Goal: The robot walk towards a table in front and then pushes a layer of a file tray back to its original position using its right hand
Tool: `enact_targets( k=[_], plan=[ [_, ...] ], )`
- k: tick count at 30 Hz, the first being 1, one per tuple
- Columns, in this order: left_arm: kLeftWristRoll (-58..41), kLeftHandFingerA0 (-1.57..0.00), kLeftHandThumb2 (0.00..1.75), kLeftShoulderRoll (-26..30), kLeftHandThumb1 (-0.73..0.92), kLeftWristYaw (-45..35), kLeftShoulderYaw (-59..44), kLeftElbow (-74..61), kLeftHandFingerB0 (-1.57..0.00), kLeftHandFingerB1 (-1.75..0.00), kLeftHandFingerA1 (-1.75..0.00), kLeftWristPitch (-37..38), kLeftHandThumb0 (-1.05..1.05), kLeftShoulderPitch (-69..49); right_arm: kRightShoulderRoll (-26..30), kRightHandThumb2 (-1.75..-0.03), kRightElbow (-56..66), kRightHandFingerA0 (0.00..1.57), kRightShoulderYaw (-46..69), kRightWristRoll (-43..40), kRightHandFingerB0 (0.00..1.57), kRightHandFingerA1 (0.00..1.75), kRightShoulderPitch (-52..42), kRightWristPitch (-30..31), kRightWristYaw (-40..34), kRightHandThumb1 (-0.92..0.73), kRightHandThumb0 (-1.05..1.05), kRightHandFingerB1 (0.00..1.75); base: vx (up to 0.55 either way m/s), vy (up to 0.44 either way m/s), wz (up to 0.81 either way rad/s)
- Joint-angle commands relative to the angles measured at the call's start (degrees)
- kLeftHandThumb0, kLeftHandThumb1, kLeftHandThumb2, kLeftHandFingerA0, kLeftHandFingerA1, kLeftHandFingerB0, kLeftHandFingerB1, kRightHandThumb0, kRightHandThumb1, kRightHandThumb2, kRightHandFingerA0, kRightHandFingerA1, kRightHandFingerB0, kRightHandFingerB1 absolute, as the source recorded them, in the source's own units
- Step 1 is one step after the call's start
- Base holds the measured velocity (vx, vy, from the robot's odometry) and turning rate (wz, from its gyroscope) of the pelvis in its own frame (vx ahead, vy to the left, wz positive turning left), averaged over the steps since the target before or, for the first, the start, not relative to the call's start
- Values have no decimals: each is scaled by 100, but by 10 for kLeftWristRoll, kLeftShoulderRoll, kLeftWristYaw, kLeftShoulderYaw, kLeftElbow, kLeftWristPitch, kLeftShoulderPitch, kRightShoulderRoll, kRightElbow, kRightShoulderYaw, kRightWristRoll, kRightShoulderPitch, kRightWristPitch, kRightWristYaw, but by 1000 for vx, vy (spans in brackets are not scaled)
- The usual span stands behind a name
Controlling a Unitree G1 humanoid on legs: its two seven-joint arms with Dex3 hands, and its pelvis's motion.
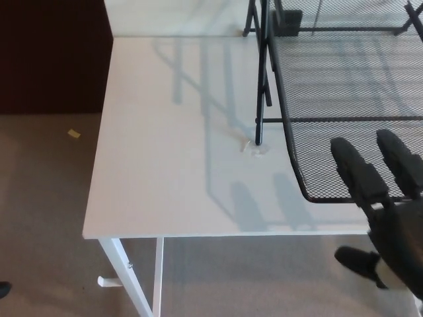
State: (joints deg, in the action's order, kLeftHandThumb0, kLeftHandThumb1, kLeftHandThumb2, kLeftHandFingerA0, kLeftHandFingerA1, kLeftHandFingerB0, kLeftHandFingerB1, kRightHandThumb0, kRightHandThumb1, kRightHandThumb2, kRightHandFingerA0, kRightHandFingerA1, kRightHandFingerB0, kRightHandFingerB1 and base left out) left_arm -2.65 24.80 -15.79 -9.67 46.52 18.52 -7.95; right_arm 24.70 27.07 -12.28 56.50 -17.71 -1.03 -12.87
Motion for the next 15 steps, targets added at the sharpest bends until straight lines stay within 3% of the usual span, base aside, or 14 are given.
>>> enact_targets(
  k=[1,4,11,15],
  plan=[
    [11,-64,64,10,41,5,0,10,-45,-44,-54,3,-33,2,19,-78,93,0,42,-22,0,0,-69,-54,-11,-47,-76,0,0,0,0],
    [6,-64,63,9,41,4,-3,8,-46,-44,-53,-2,-32,1,22,-79,145,0,77,-44,0,0,-117,-105,-48,-48,-78,0,0,0,0],
    [10,-64,64,8,40,6,0,24,-46,-44,-54,6,-34,8,10,-79,195,0,147,-61,0,0,-174,-156,-60,-50,-79,0,0,0,0],
    [9,-62,64,12,41,2,0,18,-45,-44,-53,-5,-34,18,-19,-79,193,0,201,-66,0,0,-251,-245,-164,-47,-78,0,0,0,0]
  ],
)
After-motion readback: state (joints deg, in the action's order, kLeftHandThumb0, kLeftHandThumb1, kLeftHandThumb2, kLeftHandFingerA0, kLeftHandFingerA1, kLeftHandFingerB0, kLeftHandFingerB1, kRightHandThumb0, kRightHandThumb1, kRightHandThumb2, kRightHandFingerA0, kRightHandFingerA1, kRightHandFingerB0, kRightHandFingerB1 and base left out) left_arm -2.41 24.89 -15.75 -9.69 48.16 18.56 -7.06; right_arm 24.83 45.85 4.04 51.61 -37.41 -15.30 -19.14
